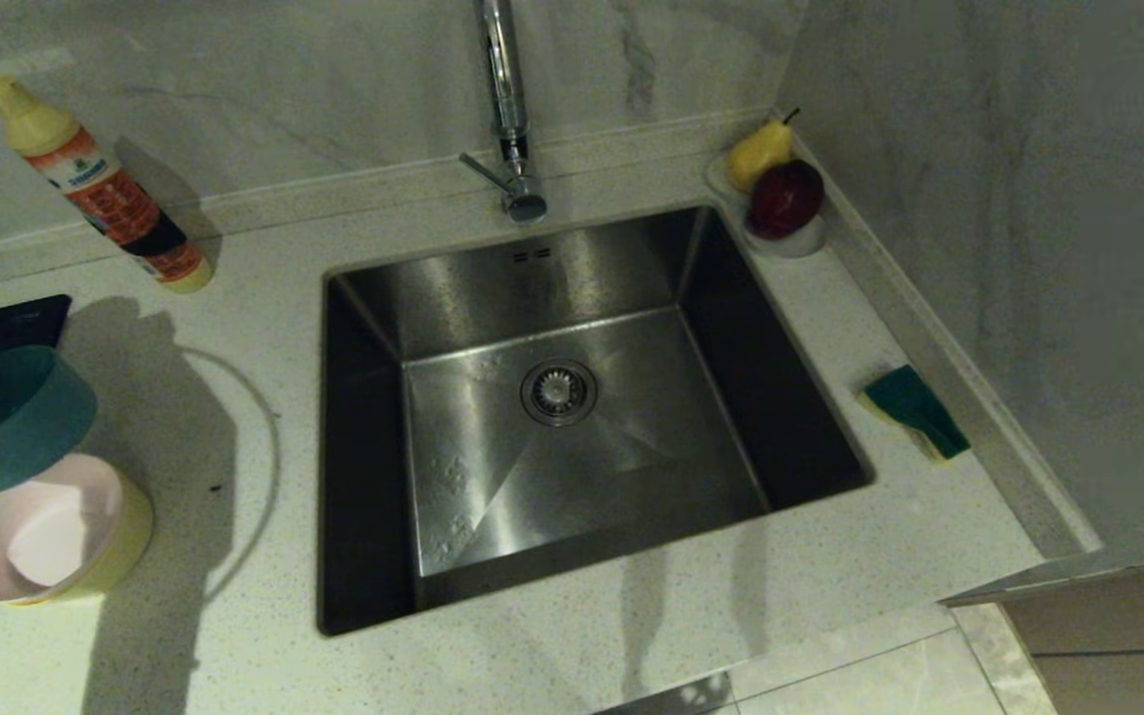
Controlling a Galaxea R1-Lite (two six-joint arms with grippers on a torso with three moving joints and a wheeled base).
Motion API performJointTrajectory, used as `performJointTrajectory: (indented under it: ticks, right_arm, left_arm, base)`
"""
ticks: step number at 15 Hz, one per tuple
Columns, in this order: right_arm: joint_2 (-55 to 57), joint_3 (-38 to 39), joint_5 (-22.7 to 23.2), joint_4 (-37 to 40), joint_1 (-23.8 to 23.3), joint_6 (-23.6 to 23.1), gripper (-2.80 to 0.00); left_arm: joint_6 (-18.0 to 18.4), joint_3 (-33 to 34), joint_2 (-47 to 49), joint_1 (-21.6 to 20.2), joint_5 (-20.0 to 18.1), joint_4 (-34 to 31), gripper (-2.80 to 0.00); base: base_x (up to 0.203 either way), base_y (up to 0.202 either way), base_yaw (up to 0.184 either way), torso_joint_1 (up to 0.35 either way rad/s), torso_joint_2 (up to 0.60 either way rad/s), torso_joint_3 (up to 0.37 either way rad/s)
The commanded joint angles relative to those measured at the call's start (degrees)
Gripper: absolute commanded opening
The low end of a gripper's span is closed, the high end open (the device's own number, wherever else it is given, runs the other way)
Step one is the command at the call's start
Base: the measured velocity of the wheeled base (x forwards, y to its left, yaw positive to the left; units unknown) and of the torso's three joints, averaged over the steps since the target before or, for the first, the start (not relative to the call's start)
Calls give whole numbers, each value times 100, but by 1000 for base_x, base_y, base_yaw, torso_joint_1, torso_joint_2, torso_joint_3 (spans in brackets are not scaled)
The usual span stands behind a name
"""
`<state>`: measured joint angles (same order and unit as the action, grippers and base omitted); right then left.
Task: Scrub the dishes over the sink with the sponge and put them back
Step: Place the bowl on the bowl
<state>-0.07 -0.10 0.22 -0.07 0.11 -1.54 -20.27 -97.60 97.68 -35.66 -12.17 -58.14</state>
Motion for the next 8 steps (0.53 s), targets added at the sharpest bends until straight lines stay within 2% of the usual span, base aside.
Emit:
performJointTrajectory:
  ticks: [1, 2, 5, 8]
  right_arm:
    - [-1, 1, 4, -1, 0, -4, -280]
    - [-1, 1, 4, -1, 2, -4, -280]
    - [-1, 1, 4, -1, 7, -4, -280]
    - [-1, 1, 4, -1, -2, -4, -280]
  left_arm:
    - [178, 231, -13, 66, 22, -19, -280]
    - [377, 330, -37, 76, 148, -6, -280]
    - [414, 388, 18, 82, 322, 169, -280]
    - [418, 617, 17, 174, 619, 816, -280]
  base:
    - [0, 0, 0, 0, 0, 0]
    - [0, 0, 0, 0, 0, 0]
    - [0, 0, 0, 0, 0, 0]
    - [0, 0, 0, 0, 0, 0]
